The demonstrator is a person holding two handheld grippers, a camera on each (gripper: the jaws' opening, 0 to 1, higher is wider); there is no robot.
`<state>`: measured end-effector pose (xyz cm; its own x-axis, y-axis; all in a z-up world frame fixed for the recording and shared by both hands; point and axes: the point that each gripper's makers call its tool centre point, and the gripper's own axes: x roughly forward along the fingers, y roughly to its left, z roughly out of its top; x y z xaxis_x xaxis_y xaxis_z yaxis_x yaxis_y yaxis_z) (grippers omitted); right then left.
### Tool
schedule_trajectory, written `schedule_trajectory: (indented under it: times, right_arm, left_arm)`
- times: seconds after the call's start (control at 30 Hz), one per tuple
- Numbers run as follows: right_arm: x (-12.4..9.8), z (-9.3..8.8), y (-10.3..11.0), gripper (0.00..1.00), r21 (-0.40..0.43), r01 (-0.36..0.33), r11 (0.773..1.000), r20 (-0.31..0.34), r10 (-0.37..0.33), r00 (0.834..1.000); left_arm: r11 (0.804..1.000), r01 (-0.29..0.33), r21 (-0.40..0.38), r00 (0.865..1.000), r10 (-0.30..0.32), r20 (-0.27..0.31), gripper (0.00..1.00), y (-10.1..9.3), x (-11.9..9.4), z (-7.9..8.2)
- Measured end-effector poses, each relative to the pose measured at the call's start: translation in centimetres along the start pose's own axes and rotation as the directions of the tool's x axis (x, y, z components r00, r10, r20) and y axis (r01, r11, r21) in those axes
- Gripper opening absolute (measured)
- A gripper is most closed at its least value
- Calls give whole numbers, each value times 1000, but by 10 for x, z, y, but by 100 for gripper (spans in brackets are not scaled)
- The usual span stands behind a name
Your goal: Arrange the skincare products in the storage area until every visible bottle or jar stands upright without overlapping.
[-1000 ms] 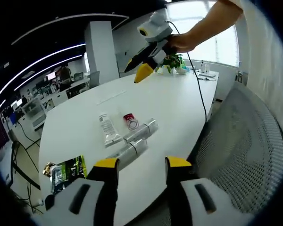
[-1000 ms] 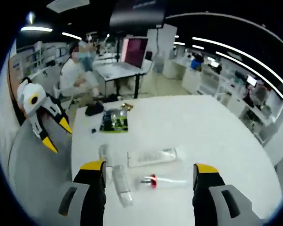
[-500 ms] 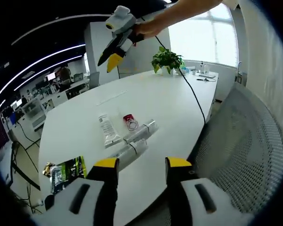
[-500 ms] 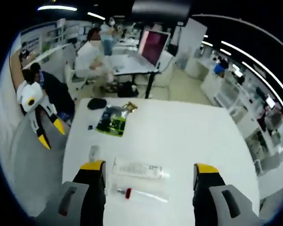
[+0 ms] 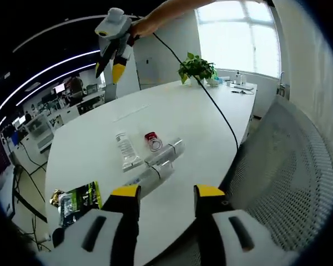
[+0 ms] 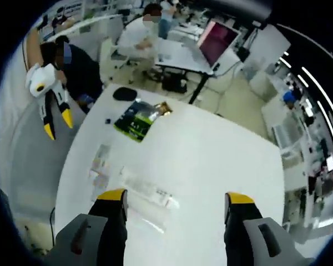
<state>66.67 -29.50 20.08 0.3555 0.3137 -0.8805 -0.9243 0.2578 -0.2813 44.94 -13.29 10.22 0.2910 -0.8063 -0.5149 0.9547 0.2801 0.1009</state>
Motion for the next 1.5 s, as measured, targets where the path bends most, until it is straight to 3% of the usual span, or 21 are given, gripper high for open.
schedule_trajectory:
  times: [0.4,0.6,0.73,0.8,1.07,1.17,1.33,1.5]
  right_arm:
    - [69,-17,20,69,-197,-135,971,-157,104,982]
    - [104,-33,20,64,-245,-175,954,-241,115,964]
    - [120,-38,21,61,-258,-202,945,-256,134,957]
    - [128,-44,25,61,-277,-238,931,-279,159,947]
    - [154,-78,45,61,-402,-389,829,-407,219,887]
    - [164,-86,47,61,-408,-402,820,-424,220,879]
    - [176,-92,55,57,-471,-447,760,-454,225,862]
    - [184,-90,60,46,-508,-462,727,-458,226,860]
  left_arm:
    - [1000,7,-5,1000,-7,-14,32,-1,0,-3]
    - [1000,9,-10,1000,-10,-12,31,-1,1,-3]
    - [1000,9,-12,1000,-9,-12,31,-1,1,-3]
    - [1000,9,-14,1000,-10,-11,31,-1,1,-3]
    - [1000,11,-19,1000,-12,-18,30,-1,1,-4]
    - [1000,12,-21,1000,-12,-22,30,-1,2,-5]
    - [1000,10,-24,1000,-11,-23,29,-1,2,-6]
    - [1000,11,-25,1000,-12,-22,29,-1,2,-6]
